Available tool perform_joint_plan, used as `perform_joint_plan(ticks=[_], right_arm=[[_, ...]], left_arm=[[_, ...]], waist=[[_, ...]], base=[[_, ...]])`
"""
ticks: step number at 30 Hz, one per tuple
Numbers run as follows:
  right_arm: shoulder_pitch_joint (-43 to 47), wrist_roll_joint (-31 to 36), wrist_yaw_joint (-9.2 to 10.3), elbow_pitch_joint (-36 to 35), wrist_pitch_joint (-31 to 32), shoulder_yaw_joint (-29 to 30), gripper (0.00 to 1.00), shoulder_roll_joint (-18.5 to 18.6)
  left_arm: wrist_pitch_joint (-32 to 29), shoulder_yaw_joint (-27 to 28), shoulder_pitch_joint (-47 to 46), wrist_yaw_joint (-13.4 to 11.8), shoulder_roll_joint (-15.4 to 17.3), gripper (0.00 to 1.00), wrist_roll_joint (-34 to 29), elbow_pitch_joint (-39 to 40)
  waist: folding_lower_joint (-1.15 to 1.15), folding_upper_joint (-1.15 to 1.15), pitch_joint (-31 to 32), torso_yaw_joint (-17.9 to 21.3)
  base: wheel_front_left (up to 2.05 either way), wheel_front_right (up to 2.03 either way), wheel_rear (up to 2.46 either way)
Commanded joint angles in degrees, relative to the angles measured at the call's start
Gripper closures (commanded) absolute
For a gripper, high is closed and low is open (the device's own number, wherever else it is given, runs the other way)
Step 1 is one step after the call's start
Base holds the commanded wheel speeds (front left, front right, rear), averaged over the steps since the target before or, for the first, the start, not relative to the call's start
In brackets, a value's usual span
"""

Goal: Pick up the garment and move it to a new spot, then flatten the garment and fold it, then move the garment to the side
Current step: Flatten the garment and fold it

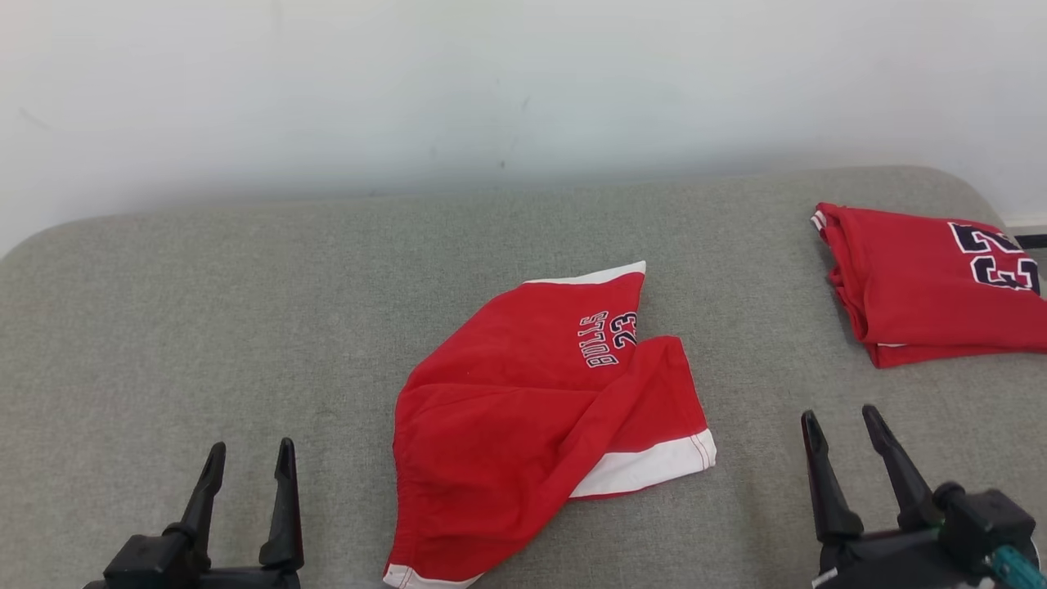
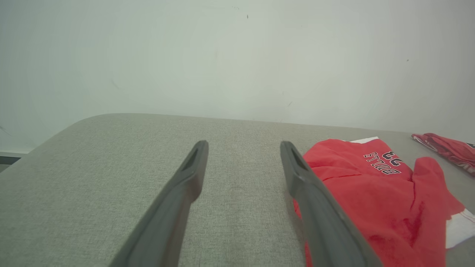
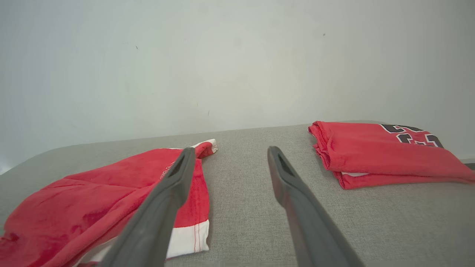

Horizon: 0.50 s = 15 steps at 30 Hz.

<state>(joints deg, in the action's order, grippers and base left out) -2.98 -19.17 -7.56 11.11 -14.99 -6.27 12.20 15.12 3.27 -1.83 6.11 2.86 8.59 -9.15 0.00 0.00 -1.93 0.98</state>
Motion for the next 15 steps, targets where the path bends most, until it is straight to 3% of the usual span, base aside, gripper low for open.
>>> perform_joint_plan(ticks=[1, 15], right_arm=[[1.0, 0.6, 0.18, -0.6, -0.2, 0.3, 0.00, -0.4], [8.0, 4.7, 0.18, -3.5, -0.1, 1.2, 0.00, -3.4]], left_arm=[[0.0, 0.2, 0.7, 0.2, 0.0, 0.00, -0.7, 0.0], [0.0, 0.5, 3.4, 0.4, 0.2, 0.00, -2.6, -0.3]], waist=[[0.00, 0.00, 0.4, 0.1], [0.00, 0.00, 1.8, -0.9]], base=[[0.00, 0.00, 0.00], [0.00, 0.00, 0.00]])
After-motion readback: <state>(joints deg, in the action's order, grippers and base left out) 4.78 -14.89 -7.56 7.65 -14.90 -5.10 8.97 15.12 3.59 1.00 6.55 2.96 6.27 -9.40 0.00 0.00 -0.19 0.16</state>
